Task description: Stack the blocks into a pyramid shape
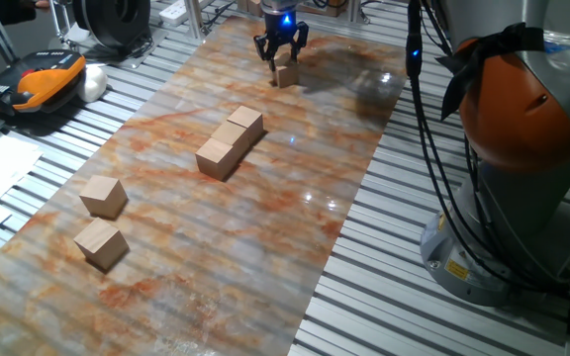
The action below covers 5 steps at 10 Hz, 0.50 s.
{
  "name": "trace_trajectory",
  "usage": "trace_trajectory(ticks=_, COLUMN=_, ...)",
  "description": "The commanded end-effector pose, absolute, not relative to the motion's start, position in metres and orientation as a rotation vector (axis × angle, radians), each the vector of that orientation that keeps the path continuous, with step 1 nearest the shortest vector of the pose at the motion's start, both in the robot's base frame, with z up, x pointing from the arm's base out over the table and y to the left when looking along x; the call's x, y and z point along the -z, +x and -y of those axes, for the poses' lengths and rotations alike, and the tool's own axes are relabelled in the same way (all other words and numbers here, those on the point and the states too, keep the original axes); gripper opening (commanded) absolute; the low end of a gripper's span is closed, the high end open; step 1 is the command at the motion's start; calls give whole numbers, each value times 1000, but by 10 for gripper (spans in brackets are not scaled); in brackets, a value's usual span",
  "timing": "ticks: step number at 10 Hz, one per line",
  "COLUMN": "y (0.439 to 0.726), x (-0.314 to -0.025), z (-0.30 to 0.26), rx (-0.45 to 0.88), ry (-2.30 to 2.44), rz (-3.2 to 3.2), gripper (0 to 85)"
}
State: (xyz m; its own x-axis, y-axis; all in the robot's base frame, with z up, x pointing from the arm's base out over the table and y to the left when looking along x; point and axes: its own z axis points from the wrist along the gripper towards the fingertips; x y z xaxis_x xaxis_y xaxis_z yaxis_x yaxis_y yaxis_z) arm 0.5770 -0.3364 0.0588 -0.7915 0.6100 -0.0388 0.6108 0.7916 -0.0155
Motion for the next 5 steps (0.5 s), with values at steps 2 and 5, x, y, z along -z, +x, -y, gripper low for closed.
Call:
trace_trajectory(ticks=2, y=577, x=-59, z=337, rx=29, ry=982, rz=-2953, gripper=0)
trace_trajectory(ticks=5, y=574, x=-68, z=333, rx=72, ry=1003, rz=-2944, gripper=0)
